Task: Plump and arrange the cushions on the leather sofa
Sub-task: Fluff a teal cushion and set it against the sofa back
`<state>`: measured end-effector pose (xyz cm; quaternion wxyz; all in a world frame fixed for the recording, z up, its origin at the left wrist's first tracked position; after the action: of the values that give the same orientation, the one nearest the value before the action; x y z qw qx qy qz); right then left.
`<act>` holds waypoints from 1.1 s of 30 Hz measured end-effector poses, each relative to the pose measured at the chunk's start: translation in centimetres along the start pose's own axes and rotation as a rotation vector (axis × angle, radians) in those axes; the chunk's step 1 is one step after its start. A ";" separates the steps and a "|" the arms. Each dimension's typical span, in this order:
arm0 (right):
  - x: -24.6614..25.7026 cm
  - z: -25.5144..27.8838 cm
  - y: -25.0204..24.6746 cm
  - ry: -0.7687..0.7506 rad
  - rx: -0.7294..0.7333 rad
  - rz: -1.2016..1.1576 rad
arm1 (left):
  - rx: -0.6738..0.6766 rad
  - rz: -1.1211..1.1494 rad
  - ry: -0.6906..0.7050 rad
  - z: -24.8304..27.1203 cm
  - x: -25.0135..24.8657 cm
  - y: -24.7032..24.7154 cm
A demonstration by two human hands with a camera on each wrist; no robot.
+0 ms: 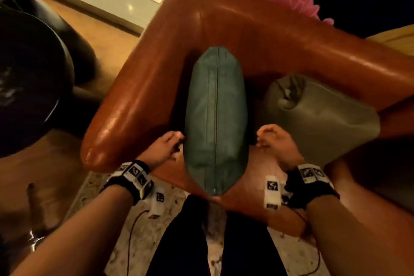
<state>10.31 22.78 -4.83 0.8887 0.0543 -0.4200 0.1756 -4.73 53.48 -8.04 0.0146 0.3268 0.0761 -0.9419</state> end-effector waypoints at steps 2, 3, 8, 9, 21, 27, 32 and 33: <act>-1.8 -0.9 -2.7 0.099 -0.046 -0.110 | 0.031 0.093 -0.019 -1.3 -0.8 -2.4; -2.8 -1.0 -3.1 0.160 -0.062 -0.127 | 0.048 0.129 -0.021 -2.1 -1.0 -3.6; -6.1 -2.1 2.6 0.279 0.055 -0.137 | 0.188 0.080 -0.036 -5.0 -1.7 -1.7; -6.7 -2.6 4.3 0.322 0.078 -0.186 | 0.210 0.062 -0.026 -5.7 -2.0 -0.3; -6.6 -0.9 9.6 0.429 0.043 -0.435 | 0.058 0.029 0.098 -4.7 -6.6 0.7; -5.6 -0.9 10.9 0.352 -0.128 -0.229 | 0.084 -0.183 0.090 -2.0 -9.5 -2.2; -2.9 -2.1 10.8 0.091 -0.146 0.346 | 0.119 -0.017 -0.106 3.0 -1.8 -2.9; -2.1 -1.3 11.4 -0.010 -0.174 0.555 | 0.106 0.084 -0.157 4.2 -0.3 -2.3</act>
<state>5.98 33.15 -7.86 0.8060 -0.1382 -0.4367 0.3749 -7.32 55.11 -4.29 0.0430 0.2550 0.0112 -0.9659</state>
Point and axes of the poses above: each hand's wrist, its own z-axis away from the middle knuckle, its own y-axis out of the palm, x = y × z, the point moved 1 cm from there along -z, towards the middle knuckle, and after that the axes turned 3 degrees about -z, right-handed, at the moved point
